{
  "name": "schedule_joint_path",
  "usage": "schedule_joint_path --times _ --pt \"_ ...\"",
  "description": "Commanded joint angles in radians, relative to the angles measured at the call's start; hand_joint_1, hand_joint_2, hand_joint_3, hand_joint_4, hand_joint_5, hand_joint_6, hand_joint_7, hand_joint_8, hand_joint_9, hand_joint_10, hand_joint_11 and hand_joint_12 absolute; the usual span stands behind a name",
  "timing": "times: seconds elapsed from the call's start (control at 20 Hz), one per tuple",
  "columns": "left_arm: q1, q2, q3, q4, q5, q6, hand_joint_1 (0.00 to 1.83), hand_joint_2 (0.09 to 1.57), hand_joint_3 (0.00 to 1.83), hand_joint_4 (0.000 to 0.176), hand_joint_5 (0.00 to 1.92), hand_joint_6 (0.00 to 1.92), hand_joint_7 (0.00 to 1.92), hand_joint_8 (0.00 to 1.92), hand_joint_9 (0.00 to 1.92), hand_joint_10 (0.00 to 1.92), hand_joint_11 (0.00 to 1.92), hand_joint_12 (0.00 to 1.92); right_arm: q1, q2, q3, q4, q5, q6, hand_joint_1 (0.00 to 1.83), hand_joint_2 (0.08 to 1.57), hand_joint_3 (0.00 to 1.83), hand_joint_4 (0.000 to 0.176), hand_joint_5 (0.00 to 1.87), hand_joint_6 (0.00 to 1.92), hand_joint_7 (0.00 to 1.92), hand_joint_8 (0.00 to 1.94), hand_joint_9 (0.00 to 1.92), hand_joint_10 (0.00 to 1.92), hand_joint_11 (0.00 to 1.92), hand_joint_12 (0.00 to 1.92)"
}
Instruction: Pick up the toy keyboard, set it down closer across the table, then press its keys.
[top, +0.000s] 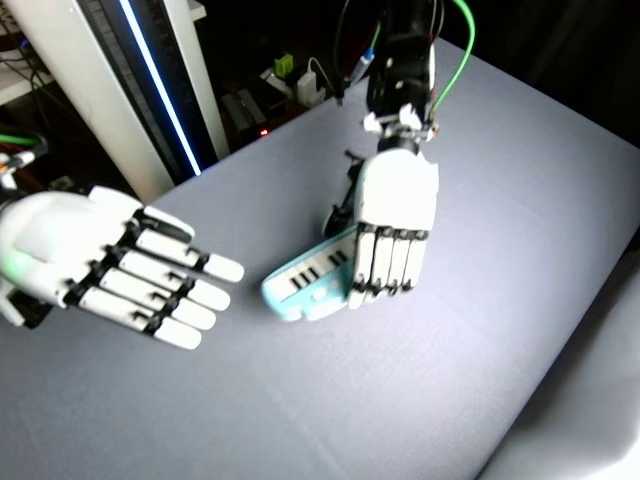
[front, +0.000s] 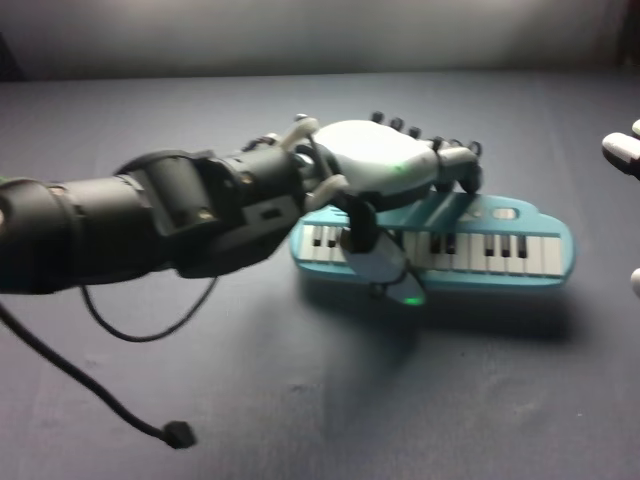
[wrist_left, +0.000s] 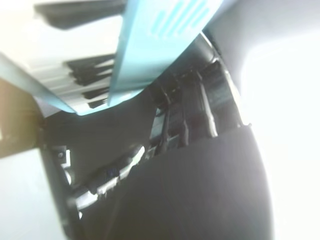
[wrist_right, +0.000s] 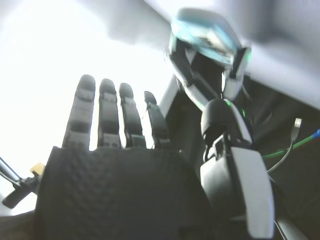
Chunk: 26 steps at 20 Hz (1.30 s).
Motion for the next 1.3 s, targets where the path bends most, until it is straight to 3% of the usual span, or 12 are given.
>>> schedule_joint_path --times 0.0,0.15,0.2,0.35,0.45,0.55,0.65,0.75,0.85,0.9,1.1,1.25 --pt "-0.026 -0.015 0.010 -0.013 -0.100 -0.003 1.37 1.15 0.00 0.010 0.25 1.41 0.24 1.47 0.34 1.61 0.49 1.80 0.016 0.009 0.002 -0.006 0.124 0.002 0.05 1.34 0.00 0.043 0.00 0.00 0.00 0.00 0.00 0.00 0.00 0.00" --pt "-0.026 -0.075 0.051 0.027 -0.089 -0.077 1.25 1.15 0.00 0.037 0.16 1.41 0.17 1.33 0.22 1.49 0.38 1.76 0.016 0.008 0.004 -0.008 0.124 0.007 0.06 1.35 0.00 0.033 0.00 0.00 0.00 0.00 0.00 0.00 0.00 0.00" --pt "-0.023 -0.087 0.061 0.030 -0.088 -0.094 1.10 1.15 0.00 0.008 0.19 0.65 0.21 0.52 0.18 0.80 0.08 1.43 0.016 0.007 0.004 -0.009 0.124 0.009 0.06 1.36 0.00 0.024 0.00 0.00 0.00 0.00 0.00 0.00 0.00 0.00" --pt "-0.020 -0.111 0.076 0.030 -0.077 -0.105 0.96 1.14 0.00 0.035 0.18 0.11 0.20 0.05 0.17 0.28 0.00 1.12 0.018 0.006 0.005 -0.014 0.124 0.013 0.09 1.35 0.00 0.029 0.00 0.00 0.00 0.00 0.00 0.00 0.00 0.00" --pt "-0.016 -0.115 0.075 0.030 -0.075 -0.110 0.79 1.07 0.00 0.145 0.00 0.00 0.00 0.00 0.04 0.07 0.00 1.22 0.018 0.006 0.005 -0.015 0.124 0.017 0.07 1.35 0.00 0.028 0.00 0.00 0.00 0.00 0.00 0.00 0.00 0.00" --pt "-0.003 -0.111 0.073 0.031 -0.108 -0.146 0.71 1.02 0.01 0.175 0.00 0.00 0.00 0.00 0.00 0.00 0.00 0.82 0.018 0.006 0.005 -0.016 0.124 0.020 0.10 1.36 0.00 0.013 0.00 0.00 0.00 0.00 0.00 0.00 0.00 0.00" --pt "-0.006 -0.072 0.046 0.045 -0.151 -0.167 0.62 1.00 0.00 0.176 0.00 0.00 0.00 0.00 0.00 0.00 0.00 0.10 0.018 0.006 0.005 -0.018 0.124 0.024 0.11 1.36 0.00 0.018 0.00 0.00 0.00 0.00 0.00 0.00 0.00 0.00" --pt "-0.011 -0.007 0.003 0.049 -0.206 -0.166 0.51 1.07 0.03 0.160 0.00 0.00 0.00 0.00 0.00 0.00 0.00 0.00 0.018 0.006 0.004 -0.024 0.123 0.033 0.11 1.36 0.00 0.029 0.00 0.00 0.00 0.00 0.00 0.00 0.00 0.00" --pt "-0.001 0.070 -0.044 -0.018 -0.246 -0.100 0.34 1.20 0.02 0.117 0.00 0.00 0.00 0.00 0.00 0.00 0.00 0.00 0.018 0.003 0.004 -0.029 0.114 0.035 0.09 1.37 0.00 0.026 0.00 0.00 0.00 0.00 0.00 0.00 0.00 0.00" --pt "0.008 0.130 -0.082 -0.074 -0.269 -0.041 0.39 1.35 0.02 0.034 0.00 0.00 0.00 0.00 0.00 0.00 0.00 0.00 0.022 0.001 0.005 -0.032 0.102 0.035 0.08 1.38 0.01 0.022 0.00 0.00 0.00 0.00 0.00 0.00 0.00 0.00" --pt "0.055 0.292 -0.173 -0.226 -0.376 0.085 0.50 1.39 0.01 0.050 0.01 0.00 0.00 0.00 0.00 0.00 0.00 0.00 0.040 -0.018 0.025 -0.036 0.034 0.035 0.05 1.41 0.01 0.055 0.00 0.00 0.00 0.00 0.00 0.00 0.00 0.00" --pt "0.118 0.408 -0.256 -0.350 -0.478 0.194 0.53 1.42 0.02 0.032 0.01 0.00 0.00 0.00 0.00 0.00 0.00 0.00 0.113 -0.064 0.072 -0.068 -0.094 0.032 0.08 1.43 0.01 0.023 0.00 0.00 0.00 0.00 0.00 0.00 0.00 0.00"
